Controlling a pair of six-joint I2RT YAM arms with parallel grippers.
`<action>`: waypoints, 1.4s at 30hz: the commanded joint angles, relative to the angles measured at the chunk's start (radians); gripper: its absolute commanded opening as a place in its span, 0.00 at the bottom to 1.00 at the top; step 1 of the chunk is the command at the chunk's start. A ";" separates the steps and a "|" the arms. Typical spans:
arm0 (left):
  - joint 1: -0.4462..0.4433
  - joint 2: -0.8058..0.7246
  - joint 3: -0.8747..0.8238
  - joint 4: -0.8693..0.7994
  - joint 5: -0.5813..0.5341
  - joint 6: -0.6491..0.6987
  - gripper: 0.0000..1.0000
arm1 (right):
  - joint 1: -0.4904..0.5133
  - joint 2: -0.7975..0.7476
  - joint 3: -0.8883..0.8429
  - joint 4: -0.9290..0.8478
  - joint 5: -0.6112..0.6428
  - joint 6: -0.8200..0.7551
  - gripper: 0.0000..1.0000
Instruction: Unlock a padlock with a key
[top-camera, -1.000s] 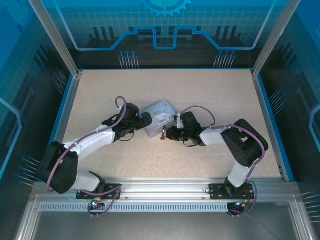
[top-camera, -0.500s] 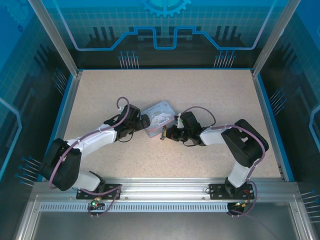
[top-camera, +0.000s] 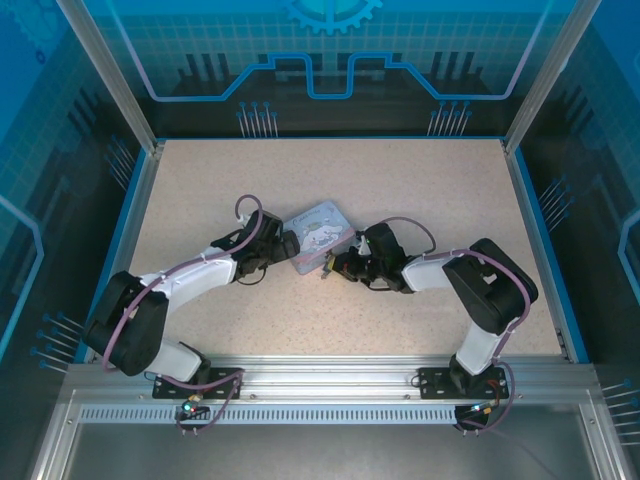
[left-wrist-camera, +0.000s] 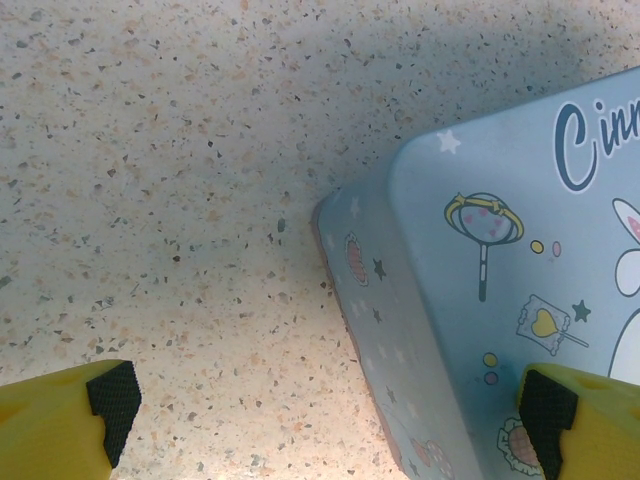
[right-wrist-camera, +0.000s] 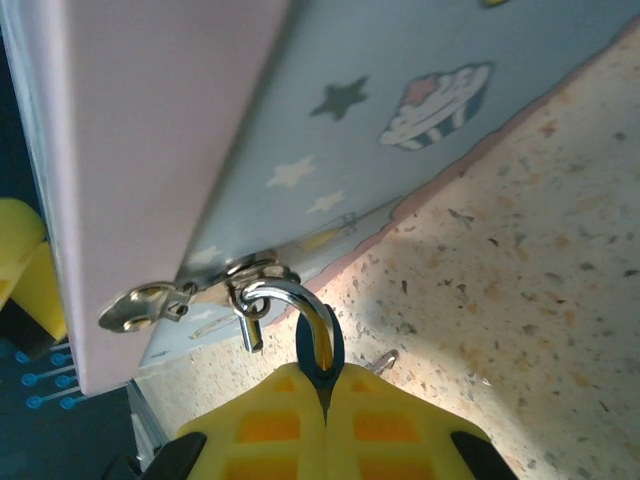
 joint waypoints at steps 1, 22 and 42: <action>0.005 0.018 -0.016 -0.017 -0.024 0.022 0.99 | -0.012 0.010 -0.018 0.065 -0.013 0.080 0.00; 0.005 0.026 -0.036 0.010 0.006 0.020 0.99 | 0.012 0.018 -0.037 0.147 0.094 0.291 0.00; 0.005 0.033 -0.053 0.024 0.016 0.026 0.99 | 0.002 -0.020 0.016 -0.061 0.162 0.257 0.00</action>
